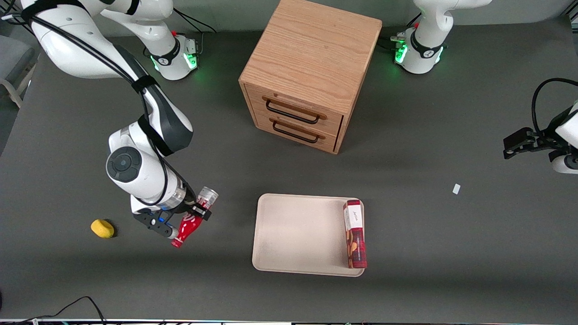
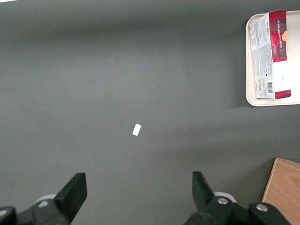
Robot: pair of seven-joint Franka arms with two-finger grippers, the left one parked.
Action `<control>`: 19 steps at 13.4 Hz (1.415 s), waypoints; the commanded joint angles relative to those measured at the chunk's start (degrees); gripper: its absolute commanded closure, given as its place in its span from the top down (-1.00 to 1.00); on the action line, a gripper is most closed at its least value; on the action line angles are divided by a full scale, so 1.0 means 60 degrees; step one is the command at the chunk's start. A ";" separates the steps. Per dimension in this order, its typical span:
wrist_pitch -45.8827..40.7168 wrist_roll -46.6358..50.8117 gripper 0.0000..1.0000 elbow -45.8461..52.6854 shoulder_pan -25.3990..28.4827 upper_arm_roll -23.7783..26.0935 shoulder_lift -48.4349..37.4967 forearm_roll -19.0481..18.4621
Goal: Place coke bottle on tray
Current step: 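Carry the upright bottle over the cream tray and lower it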
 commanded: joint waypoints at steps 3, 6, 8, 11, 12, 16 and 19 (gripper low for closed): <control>-0.0609 -0.1955 -1.00 0.3556 0.1938 -0.0140 0.2005 -0.0300; -0.0478 -0.3000 -1.00 0.4949 0.3085 -0.0829 0.3380 -0.0242; -0.0142 -0.3382 -1.00 0.4982 0.3159 -0.0859 0.4012 -0.0242; 0.0094 -0.3266 -1.00 0.4982 0.3262 -0.0859 0.4833 -0.0228; 0.0094 -0.3251 -1.00 0.4982 0.3262 -0.0859 0.4951 -0.0213; 0.0094 -0.2943 -1.00 0.4967 0.3321 -0.0859 0.5098 -0.0140; 0.0181 -0.2929 -0.34 0.4952 0.3321 -0.0932 0.5187 -0.0184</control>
